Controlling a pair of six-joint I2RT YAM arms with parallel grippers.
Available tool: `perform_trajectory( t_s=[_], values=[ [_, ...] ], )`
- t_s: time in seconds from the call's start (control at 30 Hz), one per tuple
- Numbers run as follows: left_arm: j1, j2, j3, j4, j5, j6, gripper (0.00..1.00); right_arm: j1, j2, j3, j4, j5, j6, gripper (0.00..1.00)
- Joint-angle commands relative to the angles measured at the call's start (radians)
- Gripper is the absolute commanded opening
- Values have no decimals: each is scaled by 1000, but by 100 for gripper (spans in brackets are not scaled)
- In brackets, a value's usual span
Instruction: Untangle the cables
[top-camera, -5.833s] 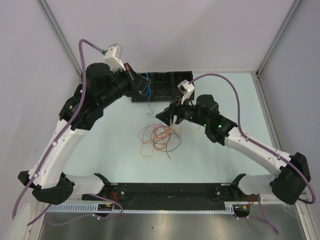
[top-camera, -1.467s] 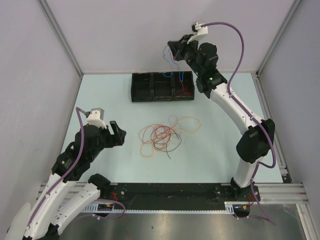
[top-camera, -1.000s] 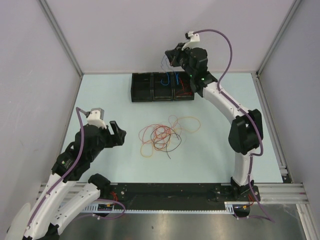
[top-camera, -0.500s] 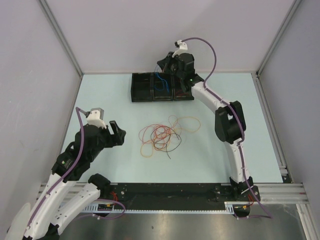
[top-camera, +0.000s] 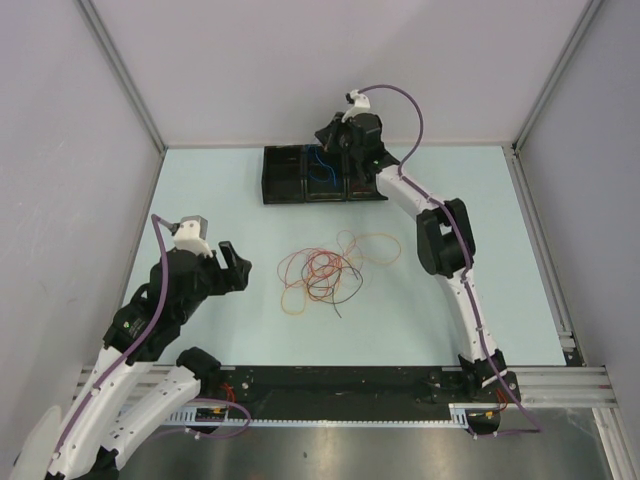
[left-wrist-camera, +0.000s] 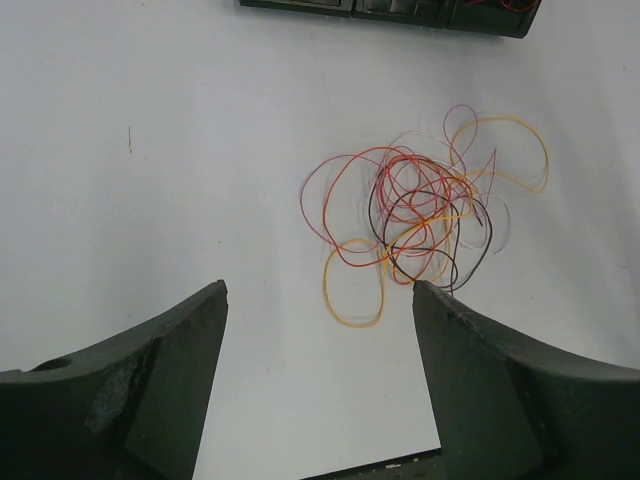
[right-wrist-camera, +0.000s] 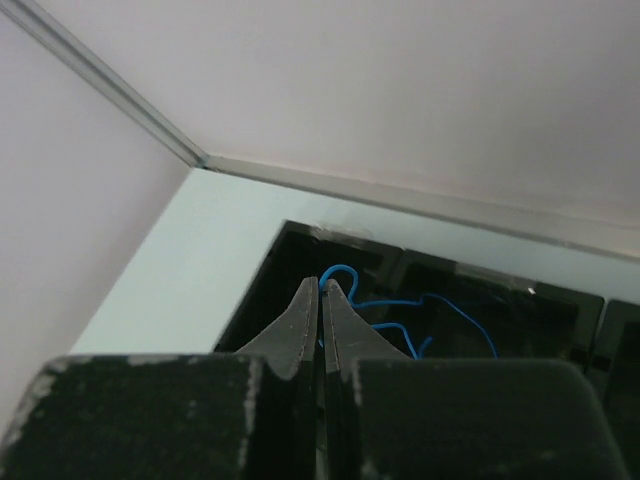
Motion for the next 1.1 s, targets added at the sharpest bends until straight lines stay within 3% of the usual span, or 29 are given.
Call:
perform_trajectory(
  t_s=[0.0,0.3,0.53,0.8,1.07],
  values=[
    [10,7,-1,25,-19,16,80,-9,46,29,-53,30,-25,0],
    [19,11,-2,26,-14,18,79,6,74,7,-143,129,-65,0],
    [22,11,-2,28,-14,18,79,83,88,50,-275,421,-230,0],
    [25,11,-2,26,-11,18,79,94,105,58,-361,383,-195,0],
    [29,8,-2,29,-10,18,79,88,131,136,-507,535,-191,0]
  ],
)
